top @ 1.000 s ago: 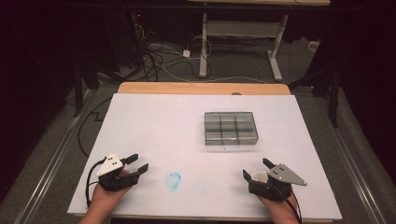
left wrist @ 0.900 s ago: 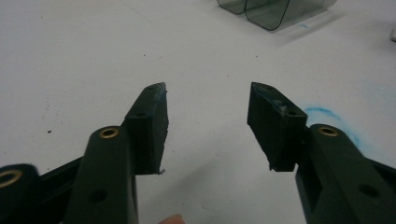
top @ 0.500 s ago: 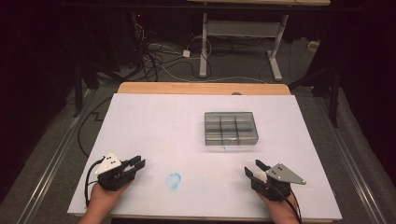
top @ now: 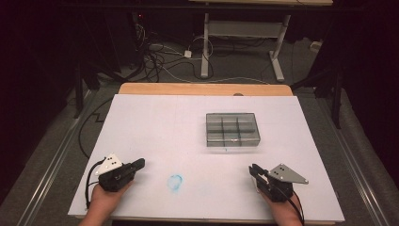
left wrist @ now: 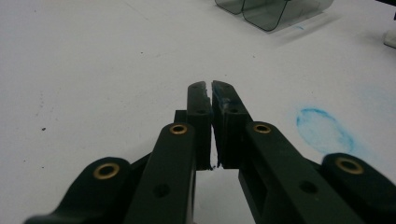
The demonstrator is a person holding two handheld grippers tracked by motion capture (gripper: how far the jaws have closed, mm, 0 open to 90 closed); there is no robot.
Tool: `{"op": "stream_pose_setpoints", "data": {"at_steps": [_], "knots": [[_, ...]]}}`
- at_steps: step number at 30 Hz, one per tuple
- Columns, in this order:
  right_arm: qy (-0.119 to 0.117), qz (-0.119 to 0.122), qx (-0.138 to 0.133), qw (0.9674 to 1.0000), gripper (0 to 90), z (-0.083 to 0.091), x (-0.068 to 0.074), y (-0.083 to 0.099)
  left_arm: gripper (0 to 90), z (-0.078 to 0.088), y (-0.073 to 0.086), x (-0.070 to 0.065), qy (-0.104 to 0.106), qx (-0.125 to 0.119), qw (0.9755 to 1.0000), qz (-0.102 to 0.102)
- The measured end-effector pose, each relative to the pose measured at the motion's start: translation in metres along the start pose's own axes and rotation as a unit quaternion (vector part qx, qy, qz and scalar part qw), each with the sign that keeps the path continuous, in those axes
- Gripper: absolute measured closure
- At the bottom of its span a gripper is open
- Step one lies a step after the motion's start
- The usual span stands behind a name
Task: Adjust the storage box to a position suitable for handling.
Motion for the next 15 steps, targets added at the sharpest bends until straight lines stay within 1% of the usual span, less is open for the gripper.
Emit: {"op": "stream_pose_setpoints", "data": {"at_steps": [1,4,5,6,11,15], "knots": [[0.0,0.0,0.0,1.0,82.7,0.0,-0.0001,0.0,86.3,0.0002,0.0001,0.0,0.001,-0.001,1.0,0.001],[-0.002,0.001,0.0,1.0,88.0,0.0002,0.0,0.0001,86.4,-0.0003,-0.0001,0.0004,0.001,0.001,1.0,0.002],[-0.002,0.001,0.0,1.0,88.0,0.0002,0.0,0.0001,86.4,-0.0006,-0.0003,0.0005,0.001,0.003,1.0,0.003],[-0.002,0.0,0.002,1.0,90.0,0.0001,-0.0001,0.0001,87.8,-0.0008,-0.0003,0.0004,0.001,0.003,1.0,0.003],[-0.006,-0.003,0.002,1.0,90.0,0.0,-0.0006,0.0,87.8,-0.0009,-0.0003,-0.0002,-0.001,0.002,1.0,0.003],[-0.007,-0.004,0.003,1.0,90.0,-0.0002,-0.0006,-0.0001,87.8,-0.0006,-0.0001,-0.0009,-0.001,0.002,1.0,-0.004]]}}
Point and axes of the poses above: each handheld gripper's, and its own axes: z roughly backward along the jaws, y roughly out of its underside, x roughly to its left, the point moved 1 cm from there along -z, roughly forward along the jaws, and after that the axes turned 1 degree about x, right-handed, at the moved point
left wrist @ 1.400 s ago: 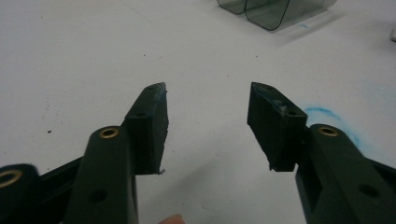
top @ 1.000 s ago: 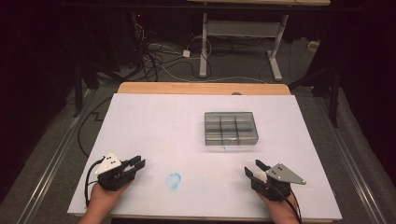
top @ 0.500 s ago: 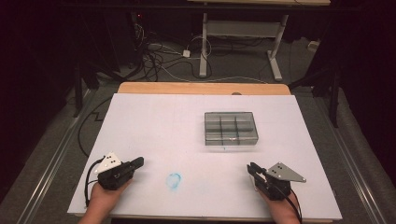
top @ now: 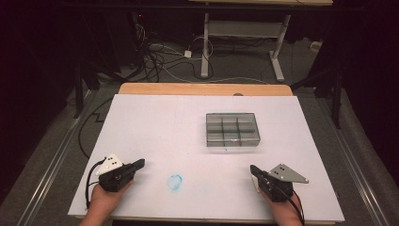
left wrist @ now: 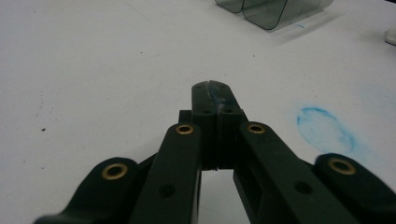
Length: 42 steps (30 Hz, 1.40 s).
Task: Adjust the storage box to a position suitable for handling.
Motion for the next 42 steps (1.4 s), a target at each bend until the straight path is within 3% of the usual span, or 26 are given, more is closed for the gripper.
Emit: {"op": "stream_pose_setpoints", "data": {"at_steps": [4,8,11,17,26,32,37,42], "knots": [[0.0,0.003,-0.004,1.0,90.0,0.001,0.0,0.0,87.8,0.0,0.0,0.001,0.002,0.001,1.0,0.006],[-0.009,-0.02,-0.012,0.9997,90.0,0.003,-0.002,-0.001,87.8,-0.002,-0.001,0.0,-0.002,0.008,1.0,0.003],[-0.003,-0.023,-0.014,0.9996,90.0,0.004,-0.003,-0.005,87.8,-0.003,-0.002,0.0,-0.011,0.016,0.9998,0.005],[0.012,-0.032,-0.025,0.9991,90.0,0.007,-0.013,-0.012,87.8,-0.004,-0.002,0.001,-0.004,0.017,0.9998,0.007],[0.054,-0.048,-0.017,0.9973,90.0,-0.006,-0.045,-0.031,87.7,-0.004,-0.002,-0.001,0.003,0.02,0.9998,-0.006],[0.069,-0.069,-0.005,0.9952,90.0,-0.019,-0.066,-0.041,87.7,-0.008,-0.003,0.001,-0.002,0.038,0.9992,0.005],[0.079,-0.072,-0.008,0.9942,90.0,-0.028,-0.08,-0.049,87.9,-0.01,-0.003,0.001,-0.002,0.05,0.9987,0.008],[0.086,-0.081,0.0,0.993,90.0,-0.042,-0.096,-0.055,87.9,-0.008,-0.002,0.001,-0.003,0.038,0.9992,0.011]]}}
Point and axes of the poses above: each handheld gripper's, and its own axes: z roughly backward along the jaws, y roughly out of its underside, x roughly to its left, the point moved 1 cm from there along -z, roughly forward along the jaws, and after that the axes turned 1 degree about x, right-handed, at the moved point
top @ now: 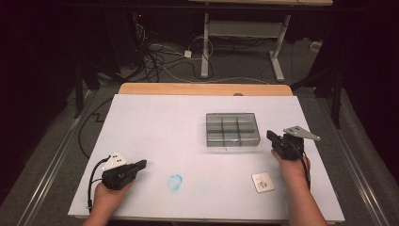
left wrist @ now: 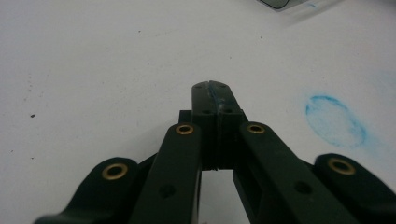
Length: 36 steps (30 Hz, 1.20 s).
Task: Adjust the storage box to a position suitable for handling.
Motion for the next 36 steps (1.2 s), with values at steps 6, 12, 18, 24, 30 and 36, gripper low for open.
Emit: {"op": "stream_pose_setpoints", "data": {"at_steps": [6,12,18,24,30,36], "knots": [[0.012,-0.017,0.014,0.9997,90.0,-0.028,-0.014,-0.011,87.8,0.003,0.001,0.001,0.007,-0.014,0.9999,0.004],[0.003,-0.029,0.023,0.9993,90.0,-0.051,-0.024,-0.025,87.8,0.004,0.002,0.001,0.01,-0.016,0.9998,0.006],[0.014,-0.034,0.026,0.999,90.0,-0.077,-0.028,-0.036,87.8,0.005,0.002,0.001,0.012,-0.021,0.9997,0.005],[0.008,-0.025,0.031,0.9992,90.0,-0.098,-0.022,-0.048,87.8,0.006,0.003,0.001,0.016,-0.022,0.9996,0.005],[0.009,-0.026,0.04,0.9988,90.0,-0.11,-0.024,-0.051,87.8,0.006,0.003,0.002,0.021,-0.023,0.9995,0.005],[0.005,-0.03,0.048,0.9984,90.0,-0.117,-0.024,-0.051,87.8,0.007,0.003,0.001,0.022,-0.027,0.9994,0.004]]}}
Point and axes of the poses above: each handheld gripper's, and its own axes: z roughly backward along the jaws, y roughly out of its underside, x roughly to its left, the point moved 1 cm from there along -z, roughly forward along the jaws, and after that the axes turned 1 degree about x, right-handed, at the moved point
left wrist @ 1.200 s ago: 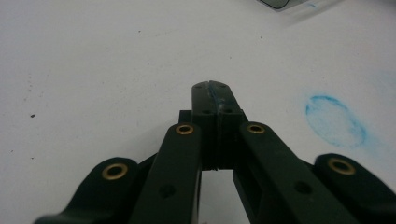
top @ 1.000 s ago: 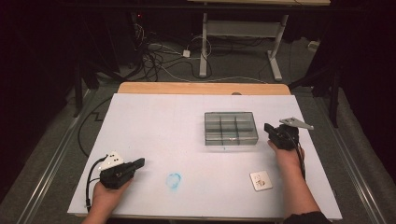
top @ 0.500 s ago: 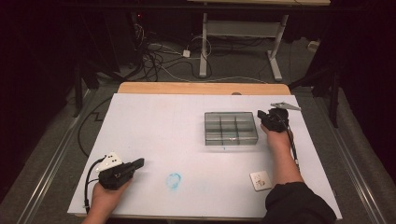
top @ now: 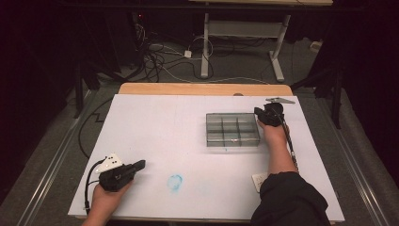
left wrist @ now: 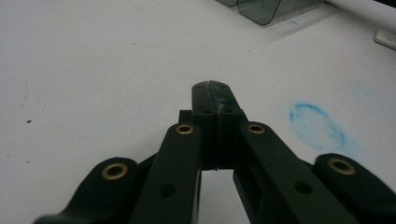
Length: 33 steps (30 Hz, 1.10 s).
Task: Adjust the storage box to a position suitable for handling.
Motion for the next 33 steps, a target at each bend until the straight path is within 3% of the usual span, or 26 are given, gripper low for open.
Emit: {"op": "stream_pose_setpoints", "data": {"at_steps": [7,20,25,33], "knots": [[-0.01,-0.009,0.001,0.9999,90.0,-0.003,0.0,0.001,87.8,0.0,0.0,0.0,0.001,0.002,1.0,0.001],[-0.016,-0.004,0.01,0.9998,90.0,-0.002,0.006,0.001,87.8,0.0,0.0,0.001,0.0,0.002,1.0,0.002],[-0.025,0.007,0.016,0.9995,90.0,-0.001,0.018,0.002,87.8,0.0,0.0,0.001,0.0,0.003,1.0,0.002],[-0.054,0.022,0.024,0.998,90.0,0.001,0.047,0.005,87.8,0.0,0.0,0.0,-0.003,0.004,1.0,0.001]]}}
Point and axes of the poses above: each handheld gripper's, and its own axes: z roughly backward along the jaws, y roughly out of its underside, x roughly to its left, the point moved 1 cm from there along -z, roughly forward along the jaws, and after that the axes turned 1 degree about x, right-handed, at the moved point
